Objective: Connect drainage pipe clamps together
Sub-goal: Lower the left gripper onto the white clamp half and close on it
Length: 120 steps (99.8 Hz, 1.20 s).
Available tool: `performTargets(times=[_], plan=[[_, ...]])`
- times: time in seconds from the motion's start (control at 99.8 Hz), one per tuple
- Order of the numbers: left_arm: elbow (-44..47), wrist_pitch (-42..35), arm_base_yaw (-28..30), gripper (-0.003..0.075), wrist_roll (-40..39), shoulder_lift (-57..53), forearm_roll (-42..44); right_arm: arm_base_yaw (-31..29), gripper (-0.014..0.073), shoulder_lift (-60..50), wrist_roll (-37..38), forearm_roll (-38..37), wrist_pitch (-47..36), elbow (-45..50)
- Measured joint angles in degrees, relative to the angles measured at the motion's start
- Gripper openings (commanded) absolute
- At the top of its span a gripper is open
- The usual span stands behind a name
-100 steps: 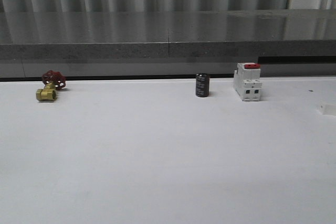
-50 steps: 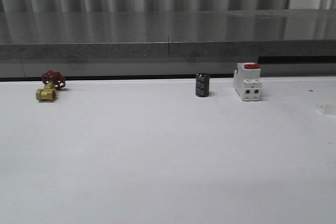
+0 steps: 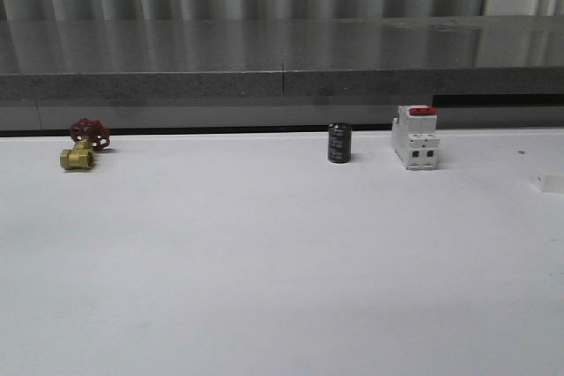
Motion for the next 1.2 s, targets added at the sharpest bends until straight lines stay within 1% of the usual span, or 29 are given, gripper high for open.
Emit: performTargets(times=[0.08, 0.15, 0.291, 0.461, 0.531, 0.601, 0.641, 0.651, 0.672, 0.722, 0.742, 0.772, 0.792, 0.842, 0.892, 1.052, 1.113, 1.203], plan=[[-5.5, 5.3, 0.0, -0.0020, 0.0, 7.0, -0.1, 0.0, -0.0066, 0.0, 0.0, 0.0, 0.0, 0.0], [-9.1, 7.7, 0.0, -0.0021, 0.0, 12.5, -0.1, 0.0, -0.0066, 0.0, 0.0, 0.0, 0.0, 0.0], [-13.0, 8.6, 0.0, -0.0020, 0.0, 21.3, 0.2, 0.0, -0.0066, 0.0, 0.0, 0.0, 0.0, 0.0], [-14.2, 8.7, 0.0, -0.0020, 0.0, 28.6, 0.4, 0.0, -0.0066, 0.0, 0.0, 0.0, 0.0, 0.0], [-14.3, 8.9, 0.0, 0.0003, 0.0, 30.8, 0.4, 0.0, -0.0066, 0.0, 0.0, 0.0, 0.0, 0.0], [-14.3, 9.4, 0.0, 0.0091, 0.0, 32.7, 0.4, 0.0, -0.0066, 0.0, 0.0, 0.0, 0.0, 0.0], [-14.3, 9.9, 0.0, 0.0174, 0.0, 33.8, 0.4, 0.0, -0.0066, 0.0, 0.0, 0.0, 0.0, 0.0], [-14.3, 10.0, 0.0, 0.0207, 0.0, 34.0, 0.5, 0.0, -0.0066, 0.0, 0.0, 0.0, 0.0, 0.0], [-14.3, 10.2, 0.0, 0.0242, 0.0, 34.5, 0.5, 0.0, -0.0066, 0.0, 0.0, 0.0, 0.0, 0.0], [-14.3, 10.5, 0.0, 0.0388, 0.0, 35.5, 0.5, 0.0, -0.0066, 0.0, 0.0, 0.0, 0.0, 0.0], [-14.3, 10.5, 0.0, 0.0424, 0.0, 35.9, 0.5, 0.0, -0.0066, 0.0, 0.0, 0.0, 0.0, 0.0], [-14.3, 10.6, 0.0, 0.0505, 0.0, 36.4, 0.5, 0.0, -0.0066, 0.0, 0.0, 0.0, 0.0, 0.0], [-14.3, 10.7, 0.0, 0.0544, 0.0, 36.7, 0.5, 0.0, -0.0066, 0.0, 0.0, 0.0, 0.0, 0.0], [-14.3, 10.8, 0.0, 0.0608, 0.0, 37.4, 0.5, 0.0, -0.0066, 0.0, 0.0, 0.0, 0.0, 0.0], [-14.3, 10.8, 0.0, 0.0631, 0.0, 37.8, 0.5, 0.0, -0.0066, 0.0, 0.0, 0.0, 0.0, 0.0], [-15.8, 10.8, 0.1, 0.0627, 0.0, 39.2, 0.5, 0.0, -0.0066, 0.0, 0.0, 0.0, 0.0, 0.0], [-17.8, 11.1, 0.4, 0.0627, 0.0, 40.6, 0.5, 0.0, -0.0066, 0.0, 0.0, 0.0, 0.0, 0.0], [-22.3, 13.3, 2.4, 0.0627, 0.0, 44.2, 0.6, 0.0, -0.0066, 0.0, 0.0, 0.0, 0.0, 0.0]])
